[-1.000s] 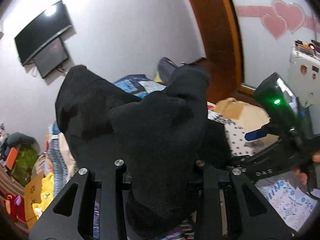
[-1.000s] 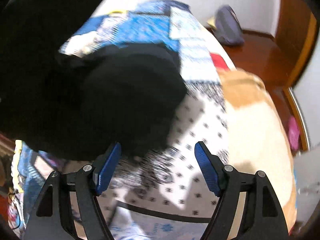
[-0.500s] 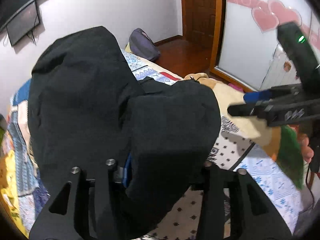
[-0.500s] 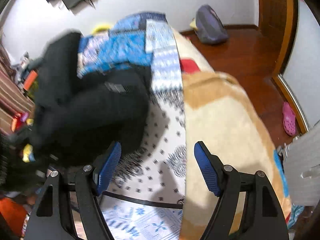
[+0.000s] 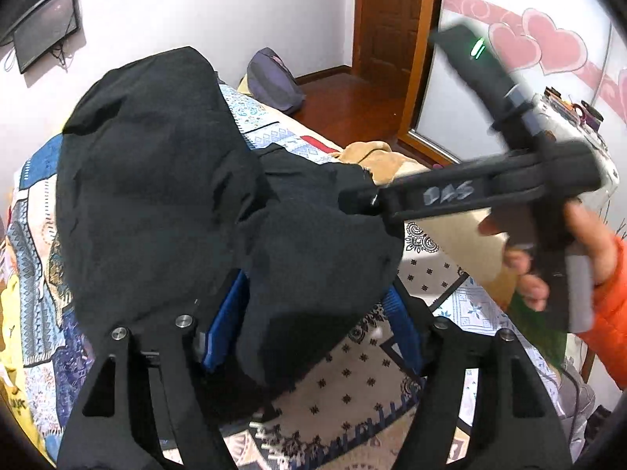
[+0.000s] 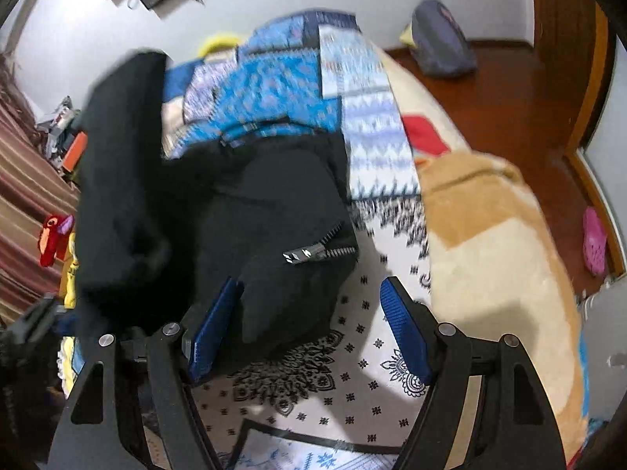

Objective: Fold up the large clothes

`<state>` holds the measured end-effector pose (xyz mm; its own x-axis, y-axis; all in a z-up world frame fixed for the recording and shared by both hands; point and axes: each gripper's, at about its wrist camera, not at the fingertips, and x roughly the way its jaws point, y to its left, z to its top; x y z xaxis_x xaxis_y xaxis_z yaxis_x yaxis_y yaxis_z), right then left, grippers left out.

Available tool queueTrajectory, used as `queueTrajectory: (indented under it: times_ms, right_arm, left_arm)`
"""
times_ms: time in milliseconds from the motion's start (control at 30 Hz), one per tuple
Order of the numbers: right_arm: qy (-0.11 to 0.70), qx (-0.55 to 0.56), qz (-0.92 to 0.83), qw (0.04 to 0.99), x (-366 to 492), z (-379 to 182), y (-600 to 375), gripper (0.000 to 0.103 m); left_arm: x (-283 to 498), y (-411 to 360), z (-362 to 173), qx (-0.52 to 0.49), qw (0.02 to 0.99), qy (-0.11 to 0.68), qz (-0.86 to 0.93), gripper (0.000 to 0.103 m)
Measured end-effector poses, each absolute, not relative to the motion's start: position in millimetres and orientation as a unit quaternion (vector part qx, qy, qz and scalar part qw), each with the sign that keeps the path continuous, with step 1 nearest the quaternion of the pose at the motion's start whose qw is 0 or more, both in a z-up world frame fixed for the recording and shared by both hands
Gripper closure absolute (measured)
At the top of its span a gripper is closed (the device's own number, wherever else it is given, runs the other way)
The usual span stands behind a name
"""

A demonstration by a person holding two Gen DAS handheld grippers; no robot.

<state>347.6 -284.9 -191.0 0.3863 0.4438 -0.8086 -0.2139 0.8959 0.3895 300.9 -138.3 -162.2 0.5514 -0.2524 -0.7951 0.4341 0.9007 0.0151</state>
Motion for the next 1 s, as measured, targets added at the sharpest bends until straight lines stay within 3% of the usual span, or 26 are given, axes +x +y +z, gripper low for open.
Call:
queueTrajectory:
  times_ms: [267,367,667,1000]
  right_arm:
    - [0.536,0.1,0.197,0.815,349,-210,-282,0.03]
    - [0.534,0.094,0.195,0.817,348,-209,-282,0.03]
    - [0.518,0.048,0.178,0.835,343,-190,-274,0.03]
    - [0.426,0.038,0.225,0.875,319,-108,-257,0.028]
  left_arm:
    - [279,-81,-112,0.039,0.896,0.406,-0.176,0.034]
    - [287,-53,-94,0.023,0.909,0.39,-0.147,0.023]
    - [328,-11,-152,0.048,0.895,0.442,-0.02,0.021]
    - [346,-33,-171,0.04,0.894,0.444,-0.046,0.019]
